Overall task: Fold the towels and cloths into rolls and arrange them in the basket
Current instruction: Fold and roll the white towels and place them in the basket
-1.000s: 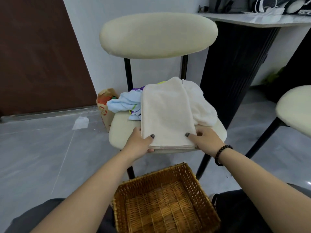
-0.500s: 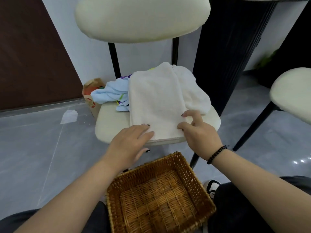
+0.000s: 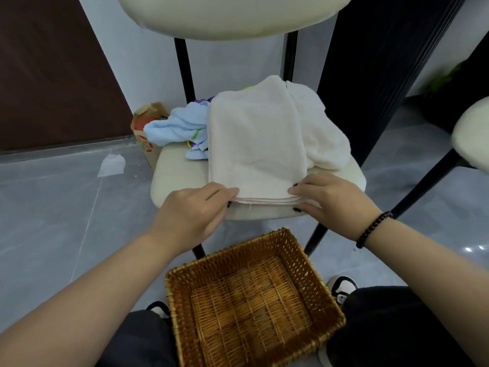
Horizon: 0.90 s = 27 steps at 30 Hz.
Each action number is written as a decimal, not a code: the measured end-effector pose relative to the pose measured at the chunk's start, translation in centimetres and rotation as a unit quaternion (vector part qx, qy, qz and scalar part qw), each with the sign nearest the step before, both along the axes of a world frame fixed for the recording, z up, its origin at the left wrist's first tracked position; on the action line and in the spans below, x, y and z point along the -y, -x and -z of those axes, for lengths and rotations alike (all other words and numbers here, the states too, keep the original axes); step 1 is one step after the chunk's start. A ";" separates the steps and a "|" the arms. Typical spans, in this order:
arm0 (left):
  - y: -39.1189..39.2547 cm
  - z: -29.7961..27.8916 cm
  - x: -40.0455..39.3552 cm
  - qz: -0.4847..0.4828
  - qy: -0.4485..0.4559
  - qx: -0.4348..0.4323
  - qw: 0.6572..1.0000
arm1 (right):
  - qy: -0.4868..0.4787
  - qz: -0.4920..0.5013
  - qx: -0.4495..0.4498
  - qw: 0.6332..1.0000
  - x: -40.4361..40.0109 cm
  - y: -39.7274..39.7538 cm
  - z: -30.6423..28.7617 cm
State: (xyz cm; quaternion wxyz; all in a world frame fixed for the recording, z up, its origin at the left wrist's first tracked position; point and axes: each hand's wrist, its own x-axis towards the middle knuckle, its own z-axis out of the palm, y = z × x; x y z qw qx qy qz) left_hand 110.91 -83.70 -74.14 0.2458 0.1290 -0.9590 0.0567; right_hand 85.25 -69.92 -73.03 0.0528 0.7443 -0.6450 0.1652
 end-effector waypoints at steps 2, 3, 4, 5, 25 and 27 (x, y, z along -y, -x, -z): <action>0.4 -0.7 -0.4 -0.023 -0.041 0.002 0.999 | 0.004 -0.001 0.014 1.000 0.0 0.1 -0.7; 0.5 -1.1 -0.6 -0.032 -0.069 0.001 0.997 | 0.001 0.010 0.022 1.000 0.0 0.0 -1.0; 0.5 -1.5 -0.8 -0.039 -0.096 -0.002 0.995 | -0.009 0.027 0.034 0.999 -0.1 -0.1 -1.2; 0.5 -2.0 -1.0 -0.048 -0.120 -0.009 0.992 | -0.020 0.045 0.046 0.998 -0.2 -0.2 -1.5; 2.1 -1.2 -0.3 -0.108 0.026 -0.024 0.993 | 0.071 0.074 -0.089 0.991 1.9 -2.0 -1.2; 2.2 -0.7 -0.7 -0.048 0.066 -0.018 0.997 | 0.075 0.025 -0.164 0.983 1.7 -1.9 -0.5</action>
